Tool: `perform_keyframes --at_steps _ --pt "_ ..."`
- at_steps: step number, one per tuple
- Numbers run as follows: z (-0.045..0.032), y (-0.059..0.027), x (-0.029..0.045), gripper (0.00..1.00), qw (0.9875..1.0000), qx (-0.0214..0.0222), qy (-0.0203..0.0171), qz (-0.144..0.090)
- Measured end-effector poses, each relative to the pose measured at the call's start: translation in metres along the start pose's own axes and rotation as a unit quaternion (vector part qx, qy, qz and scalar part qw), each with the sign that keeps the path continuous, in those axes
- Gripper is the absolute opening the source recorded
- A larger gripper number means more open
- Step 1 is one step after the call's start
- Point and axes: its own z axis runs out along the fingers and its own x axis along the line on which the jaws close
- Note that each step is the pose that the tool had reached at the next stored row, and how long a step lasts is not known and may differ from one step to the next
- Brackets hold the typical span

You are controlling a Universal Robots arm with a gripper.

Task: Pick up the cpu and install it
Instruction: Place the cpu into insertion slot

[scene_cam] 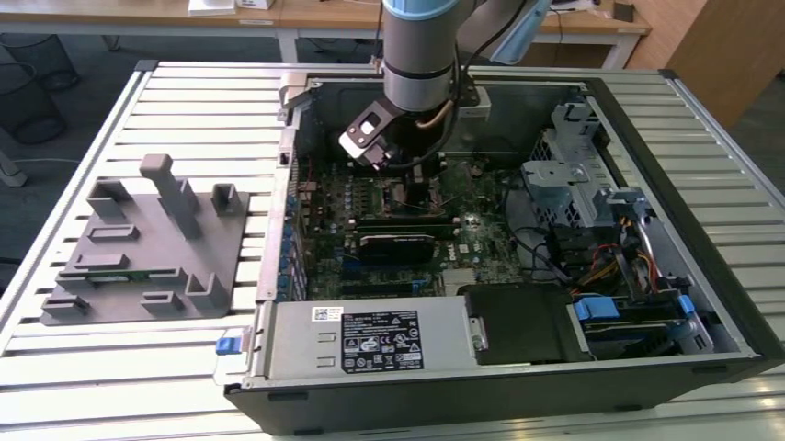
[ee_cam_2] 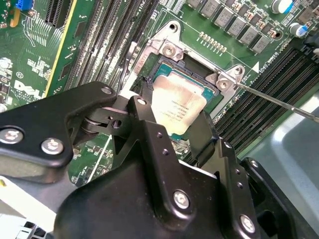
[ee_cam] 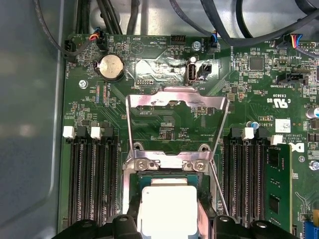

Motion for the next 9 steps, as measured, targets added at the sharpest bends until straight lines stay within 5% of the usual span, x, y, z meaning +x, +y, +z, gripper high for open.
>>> perform_keyframes --at_steps 9 --pt "-0.0017 0.0001 0.0 0.53 1.0 0.0001 -0.0007 0.009"
